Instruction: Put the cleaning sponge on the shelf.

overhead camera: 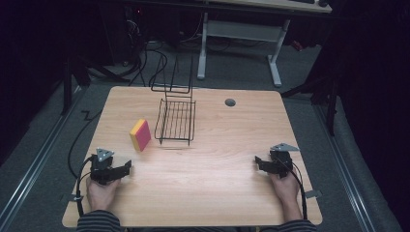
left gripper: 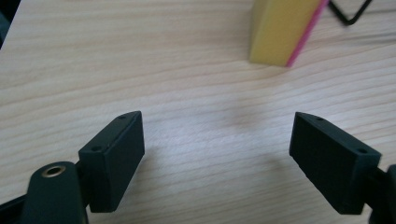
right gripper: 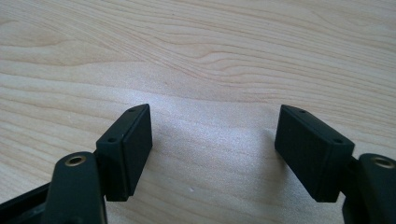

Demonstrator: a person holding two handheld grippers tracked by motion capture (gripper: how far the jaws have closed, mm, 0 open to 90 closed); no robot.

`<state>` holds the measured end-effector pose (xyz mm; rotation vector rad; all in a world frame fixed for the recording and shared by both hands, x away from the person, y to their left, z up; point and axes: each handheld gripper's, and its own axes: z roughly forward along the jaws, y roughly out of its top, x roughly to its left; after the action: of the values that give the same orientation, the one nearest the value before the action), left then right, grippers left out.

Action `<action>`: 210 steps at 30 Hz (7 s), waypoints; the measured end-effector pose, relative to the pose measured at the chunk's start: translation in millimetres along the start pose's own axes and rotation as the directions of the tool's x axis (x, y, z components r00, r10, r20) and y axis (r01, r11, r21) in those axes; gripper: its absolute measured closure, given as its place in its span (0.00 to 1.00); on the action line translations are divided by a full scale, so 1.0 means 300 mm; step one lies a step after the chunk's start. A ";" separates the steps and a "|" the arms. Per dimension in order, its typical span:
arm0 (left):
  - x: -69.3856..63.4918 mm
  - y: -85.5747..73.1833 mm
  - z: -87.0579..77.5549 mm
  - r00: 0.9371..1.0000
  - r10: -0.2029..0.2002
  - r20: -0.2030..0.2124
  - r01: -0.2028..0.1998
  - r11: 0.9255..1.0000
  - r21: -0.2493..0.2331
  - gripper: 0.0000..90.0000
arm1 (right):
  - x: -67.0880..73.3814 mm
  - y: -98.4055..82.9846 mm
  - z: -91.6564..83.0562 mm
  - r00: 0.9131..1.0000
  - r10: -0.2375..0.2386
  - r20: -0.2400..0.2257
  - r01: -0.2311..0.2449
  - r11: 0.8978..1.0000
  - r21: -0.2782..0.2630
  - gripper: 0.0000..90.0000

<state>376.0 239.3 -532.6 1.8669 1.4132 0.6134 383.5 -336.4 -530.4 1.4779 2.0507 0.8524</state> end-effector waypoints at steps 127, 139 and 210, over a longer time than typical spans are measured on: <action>-0.133 0.297 0.043 0.992 0.088 0.084 -0.081 0.993 -0.092 0.68 | 0.000 0.000 0.000 1.000 0.000 -0.001 0.000 1.000 0.000 0.31; -0.144 0.303 -0.035 0.987 0.104 0.122 -0.087 0.986 -0.141 0.68 | 0.001 0.000 0.000 1.000 0.000 -0.002 0.000 1.000 -0.001 0.31; -0.368 0.554 0.248 0.954 0.224 0.200 -0.195 0.969 -0.154 0.68 | 0.000 0.000 0.001 1.000 -0.002 -0.002 0.002 1.000 -0.002 0.31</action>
<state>501.3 89.6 -447.8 1.9263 1.0180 0.5716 383.6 -336.3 -530.5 1.4740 2.0515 0.8551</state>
